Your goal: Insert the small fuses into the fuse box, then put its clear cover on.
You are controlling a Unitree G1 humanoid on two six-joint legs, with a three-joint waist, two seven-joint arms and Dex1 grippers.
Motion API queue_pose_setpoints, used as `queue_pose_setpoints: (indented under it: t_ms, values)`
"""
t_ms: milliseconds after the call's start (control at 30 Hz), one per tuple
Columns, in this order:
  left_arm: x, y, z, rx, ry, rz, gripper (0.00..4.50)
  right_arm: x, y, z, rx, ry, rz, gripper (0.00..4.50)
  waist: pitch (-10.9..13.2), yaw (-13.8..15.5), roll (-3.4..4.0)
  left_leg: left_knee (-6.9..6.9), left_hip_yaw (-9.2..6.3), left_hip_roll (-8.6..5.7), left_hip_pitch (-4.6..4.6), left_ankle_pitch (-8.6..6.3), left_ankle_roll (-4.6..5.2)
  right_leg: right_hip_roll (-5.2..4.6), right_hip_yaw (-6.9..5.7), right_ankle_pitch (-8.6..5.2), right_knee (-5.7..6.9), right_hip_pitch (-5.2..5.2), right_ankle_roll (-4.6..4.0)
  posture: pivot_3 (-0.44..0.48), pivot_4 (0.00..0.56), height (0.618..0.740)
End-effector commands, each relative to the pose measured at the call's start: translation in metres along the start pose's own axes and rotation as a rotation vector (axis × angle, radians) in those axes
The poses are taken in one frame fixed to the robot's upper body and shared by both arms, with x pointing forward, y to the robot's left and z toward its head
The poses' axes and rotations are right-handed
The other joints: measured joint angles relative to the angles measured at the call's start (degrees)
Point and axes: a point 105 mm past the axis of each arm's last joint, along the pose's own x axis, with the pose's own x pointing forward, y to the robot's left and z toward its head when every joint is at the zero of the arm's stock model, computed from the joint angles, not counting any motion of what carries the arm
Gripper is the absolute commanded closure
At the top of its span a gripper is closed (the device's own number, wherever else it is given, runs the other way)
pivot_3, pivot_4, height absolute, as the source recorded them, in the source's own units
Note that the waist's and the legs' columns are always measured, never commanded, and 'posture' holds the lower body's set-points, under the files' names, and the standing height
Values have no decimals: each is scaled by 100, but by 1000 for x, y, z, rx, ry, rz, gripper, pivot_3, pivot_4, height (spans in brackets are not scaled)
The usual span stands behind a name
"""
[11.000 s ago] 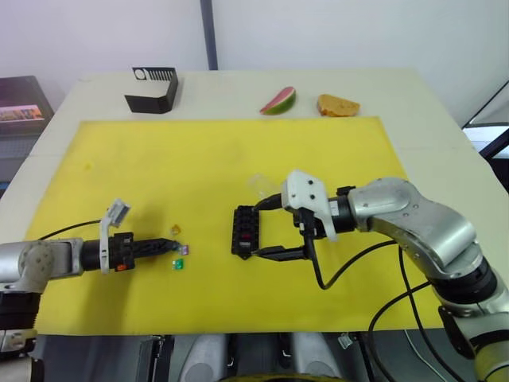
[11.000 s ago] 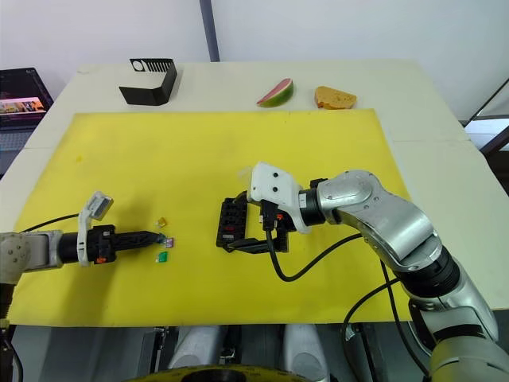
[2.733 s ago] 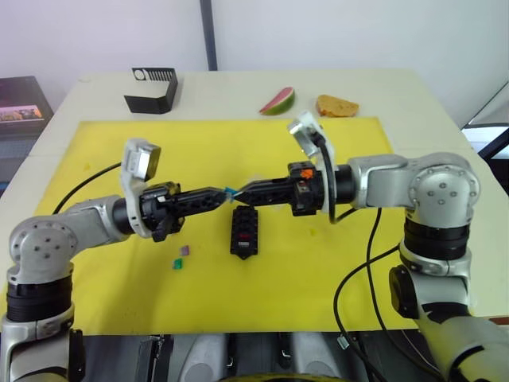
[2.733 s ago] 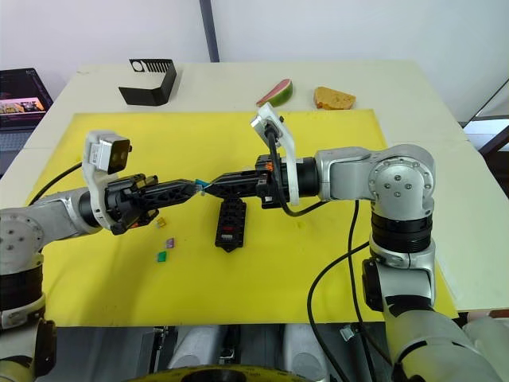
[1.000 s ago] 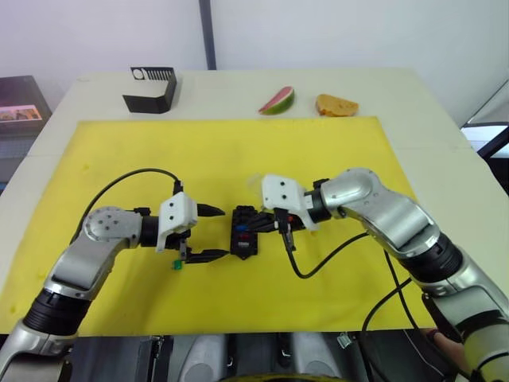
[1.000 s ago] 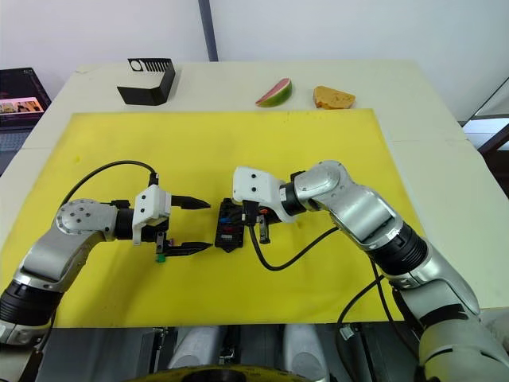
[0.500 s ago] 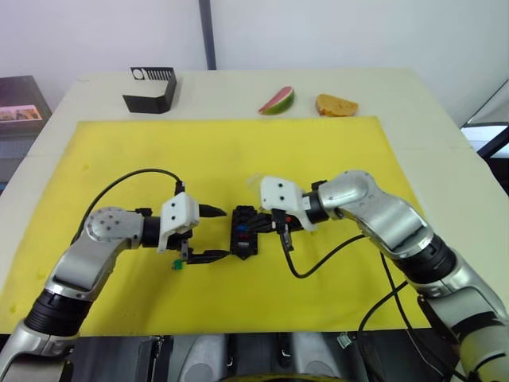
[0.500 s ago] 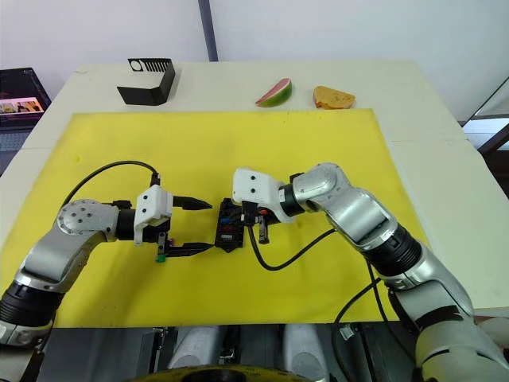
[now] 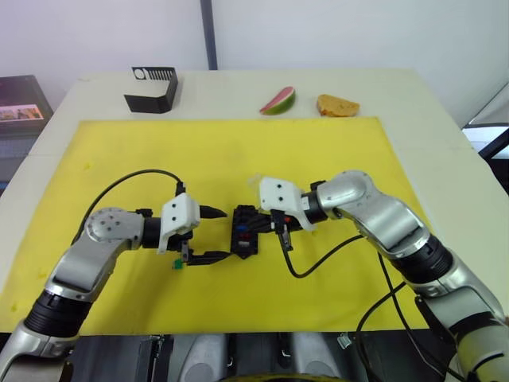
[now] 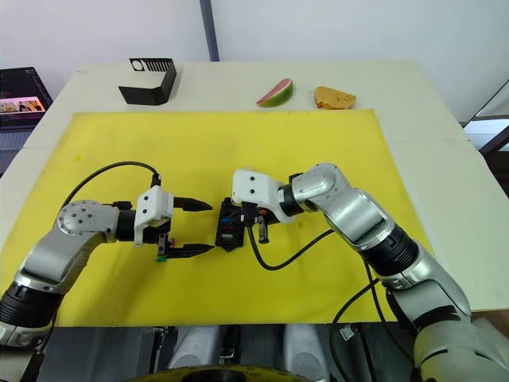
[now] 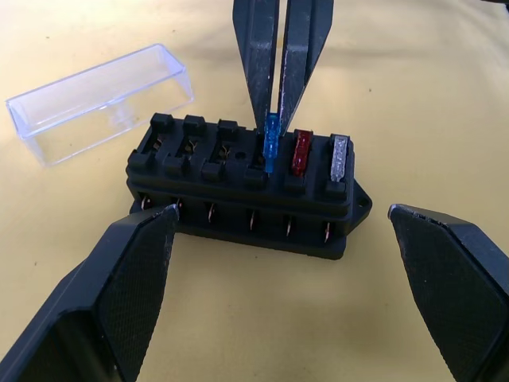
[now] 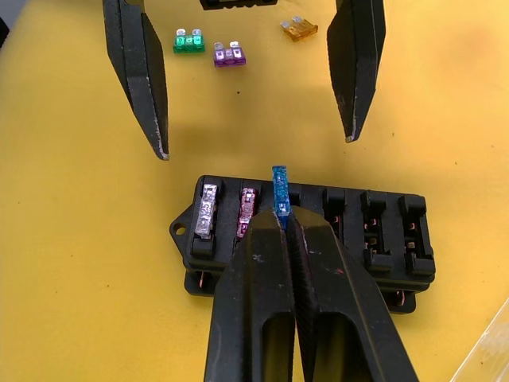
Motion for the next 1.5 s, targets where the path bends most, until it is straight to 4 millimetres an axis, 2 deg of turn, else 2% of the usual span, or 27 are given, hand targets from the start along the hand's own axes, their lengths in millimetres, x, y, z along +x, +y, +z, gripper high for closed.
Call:
queue_pose_setpoints:
  t_ms: [33, 1167, 1367, 1500]
  values:
    - [-1, -2, 6, 28, -9, -3, 47, -7, 0, 16, -35, -48, -2, 4500, 0, 0, 0, 0, 0, 0, 0, 0, 0, 0, 0, 0, 0, 0, 0, 0, 150, 740]
    - [-2, -2, 3, 27, 6, -7, 47, -7, -11, 8, -11, -29, -56, 4500, 0, 0, 0, 2, 0, 0, 0, 2, -4, 1, -1, 0, 2, 0, 0, 0, 150, 740]
    - [-3, -2, 3, 27, 9, -10, 47, -13, -13, 20, -16, -62, -59, 4500, 0, 0, 0, 2, 0, 0, 0, 2, -4, 2, -1, 0, 3, 0, 0, 0, 150, 740]
    - [-2, -2, 4, 32, 8, -9, 47, -12, -13, 18, -9, -59, -60, 4500, 0, 0, 0, 2, 0, 0, 1, 2, -4, 2, -1, 0, 3, 0, 0, 0, 150, 740]
